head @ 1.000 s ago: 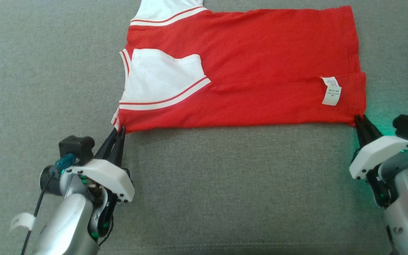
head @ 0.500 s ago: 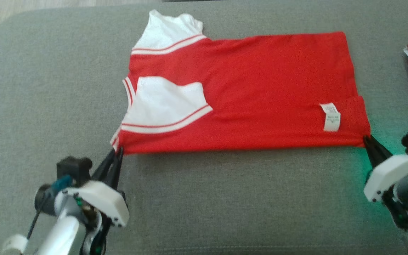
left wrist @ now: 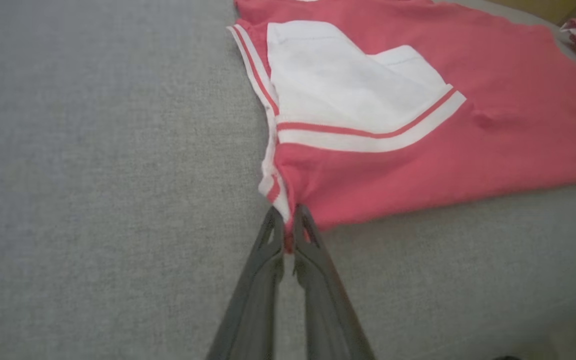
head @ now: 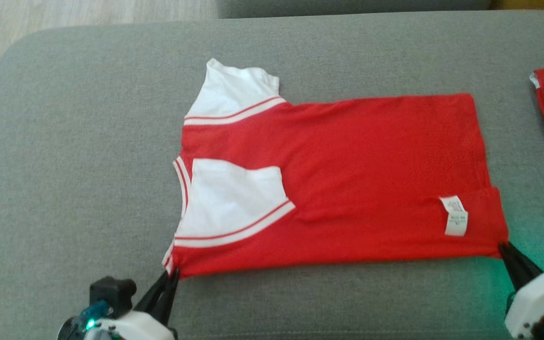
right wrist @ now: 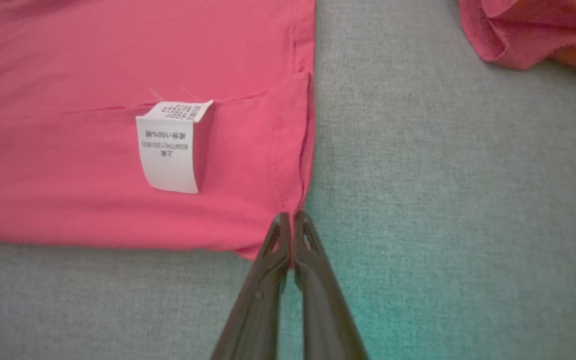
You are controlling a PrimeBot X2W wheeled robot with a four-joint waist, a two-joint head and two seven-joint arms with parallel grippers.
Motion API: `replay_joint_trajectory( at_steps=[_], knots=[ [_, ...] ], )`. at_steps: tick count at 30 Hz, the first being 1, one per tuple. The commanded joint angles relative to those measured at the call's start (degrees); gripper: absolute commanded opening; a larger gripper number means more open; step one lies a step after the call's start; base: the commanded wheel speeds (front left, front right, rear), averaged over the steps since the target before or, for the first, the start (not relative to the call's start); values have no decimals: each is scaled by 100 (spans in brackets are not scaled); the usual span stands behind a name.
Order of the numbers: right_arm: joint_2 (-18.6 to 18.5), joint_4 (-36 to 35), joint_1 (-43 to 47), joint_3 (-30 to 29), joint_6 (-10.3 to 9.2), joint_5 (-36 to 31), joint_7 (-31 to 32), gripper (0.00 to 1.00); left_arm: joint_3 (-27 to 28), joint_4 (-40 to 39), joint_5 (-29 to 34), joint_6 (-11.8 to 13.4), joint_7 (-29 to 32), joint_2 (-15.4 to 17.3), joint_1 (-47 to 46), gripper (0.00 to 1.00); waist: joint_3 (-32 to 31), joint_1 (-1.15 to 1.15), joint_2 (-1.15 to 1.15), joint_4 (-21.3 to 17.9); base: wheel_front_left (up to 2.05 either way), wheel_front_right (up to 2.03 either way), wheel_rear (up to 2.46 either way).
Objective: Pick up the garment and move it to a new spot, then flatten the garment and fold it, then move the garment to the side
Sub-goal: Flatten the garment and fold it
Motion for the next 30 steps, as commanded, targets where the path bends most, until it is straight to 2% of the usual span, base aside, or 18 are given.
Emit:
replay_joint_trajectory(
  at_steps=[1,6,7,8,9,10,11,12,18,22,26,30],
  knots=[
    [-170,-258,73,-18,37,-11,44,0,211,-185,-17,-11,14,185,-87,0,-5,0,0,-3,0,0,0],
    [-58,-663,370,-191,37,-88,225,0,218,-286,-54,36,139,292,69,0,-2,0,0,-27,0,0,0],
    [-29,-698,392,-226,37,-96,247,4,207,-292,-51,44,172,304,77,0,-2,0,0,-30,0,0,0],
    [-3,-724,408,-253,37,-110,268,33,193,-291,-49,50,206,312,80,0,-6,0,0,-32,0,0,0],
    [19,-746,417,-277,37,-132,281,75,181,-287,-59,55,244,312,84,18,-8,0,0,-35,0,0,0],
    [46,-765,421,-306,37,-156,285,100,170,-281,-63,64,281,314,86,48,-11,0,0,-38,0,0,0],
    [73,-787,425,-337,37,-180,283,100,161,-276,-59,80,311,318,86,89,-15,0,0,-40,0,0,0],
    [97,-810,432,-363,37,-202,282,100,156,-280,-58,96,334,317,81,100,-16,0,0,-41,0,0,0],
    [157,-1182,369,-570,37,-353,-28,100,281,-704,-107,132,343,371,-78,100,59,0,0,-56,0,0,0],
    [238,-1367,173,-560,37,-410,-320,100,472,-1147,-131,19,533,517,-818,100,253,0,0,-36,0,0,0],
    [143,-1449,-81,-391,37,-453,-391,100,461,-1280,-39,-368,1131,726,-2325,100,603,0,0,0,0,0,0],
    [66,-1515,-429,-283,37,-462,-417,100,418,-731,-62,-822,1689,769,-3980,100,1003,0,0,-94,0,0,0]
  ],
)
